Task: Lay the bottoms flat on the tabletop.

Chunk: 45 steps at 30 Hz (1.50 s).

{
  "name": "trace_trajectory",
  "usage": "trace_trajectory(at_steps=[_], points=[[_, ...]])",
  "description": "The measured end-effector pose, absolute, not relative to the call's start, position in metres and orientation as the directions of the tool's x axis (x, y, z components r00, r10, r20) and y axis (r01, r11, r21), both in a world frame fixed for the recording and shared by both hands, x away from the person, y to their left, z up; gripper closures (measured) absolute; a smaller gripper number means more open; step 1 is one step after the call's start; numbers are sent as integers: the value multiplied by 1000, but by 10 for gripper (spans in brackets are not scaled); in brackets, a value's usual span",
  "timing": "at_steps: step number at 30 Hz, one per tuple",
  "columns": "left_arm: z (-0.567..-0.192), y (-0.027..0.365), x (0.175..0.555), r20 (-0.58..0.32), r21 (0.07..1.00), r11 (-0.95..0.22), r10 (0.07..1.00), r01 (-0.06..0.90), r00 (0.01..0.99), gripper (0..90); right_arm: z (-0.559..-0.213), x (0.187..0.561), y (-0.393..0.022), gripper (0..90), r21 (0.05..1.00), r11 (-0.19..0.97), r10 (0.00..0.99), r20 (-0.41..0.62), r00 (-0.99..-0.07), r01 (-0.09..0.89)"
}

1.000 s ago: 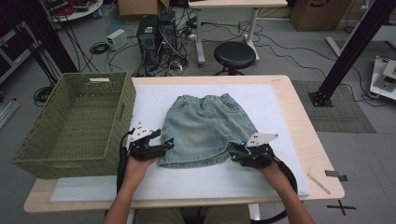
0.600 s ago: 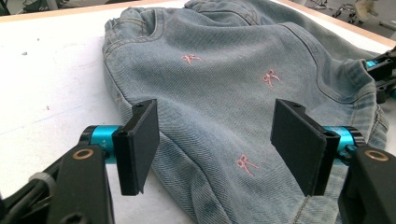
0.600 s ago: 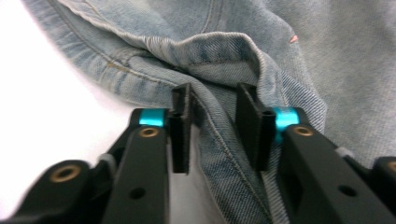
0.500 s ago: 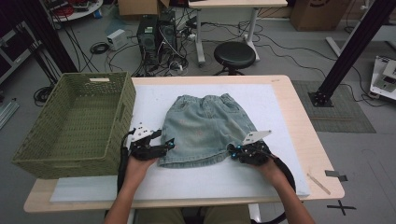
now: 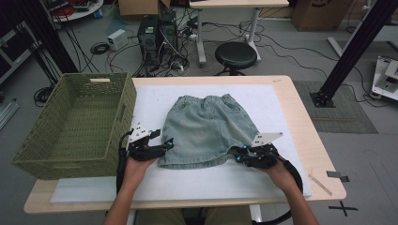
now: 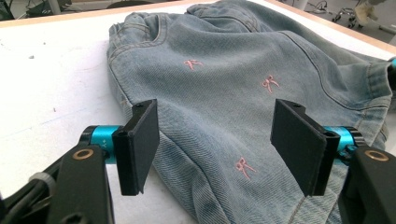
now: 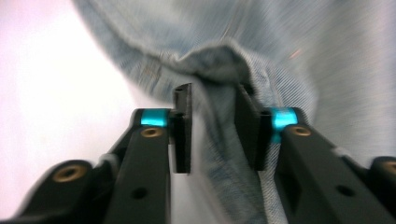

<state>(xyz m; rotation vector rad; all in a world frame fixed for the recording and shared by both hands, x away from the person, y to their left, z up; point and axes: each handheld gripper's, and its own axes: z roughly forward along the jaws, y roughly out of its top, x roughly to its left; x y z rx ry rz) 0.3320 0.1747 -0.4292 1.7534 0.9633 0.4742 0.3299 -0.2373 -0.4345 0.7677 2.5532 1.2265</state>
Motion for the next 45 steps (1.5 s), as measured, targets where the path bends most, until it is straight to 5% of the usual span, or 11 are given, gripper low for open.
trace_trajectory(at_steps=[9,17,27,38,42,45], points=[[-430,175,333,-123,913,-147,790,381,600,328,-439,331,-232,798,757,545,559,-8,-829,361],[-429,175,331,-121,915,-147,789,376,602,329,-445,333,-223,783,732,579,583,-65,-810,359],[-429,174,331,-121,914,-150,787,378,605,329,-435,319,-222,774,777,570,478,-48,-877,268],[-430,175,332,-122,912,-153,784,380,608,330,-448,330,-212,823,730,610,503,-57,-862,308],[-431,173,333,-123,910,-155,784,384,608,330,-448,330,-213,812,730,611,500,-56,-864,306],[-431,173,332,-122,912,-154,783,381,609,330,-449,329,-211,680,728,619,475,-49,-879,294]])
